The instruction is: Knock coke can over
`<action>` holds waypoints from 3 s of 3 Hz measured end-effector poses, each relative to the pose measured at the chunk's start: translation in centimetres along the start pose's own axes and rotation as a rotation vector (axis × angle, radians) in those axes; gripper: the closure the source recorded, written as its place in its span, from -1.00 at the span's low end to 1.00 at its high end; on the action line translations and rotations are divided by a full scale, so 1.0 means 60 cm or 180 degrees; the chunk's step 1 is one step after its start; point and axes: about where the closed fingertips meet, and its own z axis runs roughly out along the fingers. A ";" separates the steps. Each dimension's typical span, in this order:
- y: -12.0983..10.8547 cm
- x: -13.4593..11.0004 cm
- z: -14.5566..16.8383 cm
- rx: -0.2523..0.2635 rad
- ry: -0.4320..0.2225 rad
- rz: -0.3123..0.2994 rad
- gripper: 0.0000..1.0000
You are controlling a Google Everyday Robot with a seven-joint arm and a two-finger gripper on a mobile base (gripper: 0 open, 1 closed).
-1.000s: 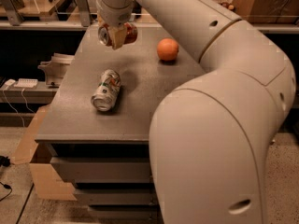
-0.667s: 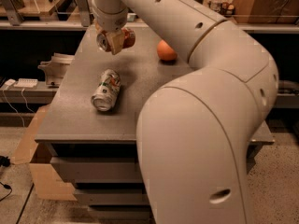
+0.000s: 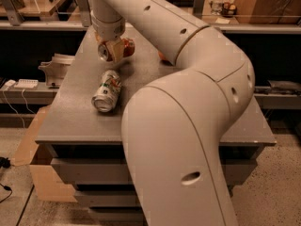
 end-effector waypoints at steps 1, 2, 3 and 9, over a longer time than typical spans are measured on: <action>0.005 0.000 0.022 -0.0096 -0.0054 0.0009 1.00; 0.008 -0.002 0.034 -0.0148 -0.0120 0.0041 0.68; 0.010 -0.002 0.041 -0.0176 -0.0154 0.0065 0.24; 0.024 0.039 0.019 -0.0063 -0.0237 0.0296 -1.00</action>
Offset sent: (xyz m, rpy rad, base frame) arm 0.0024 -0.0015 -0.0220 0.0018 0.0955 -0.0136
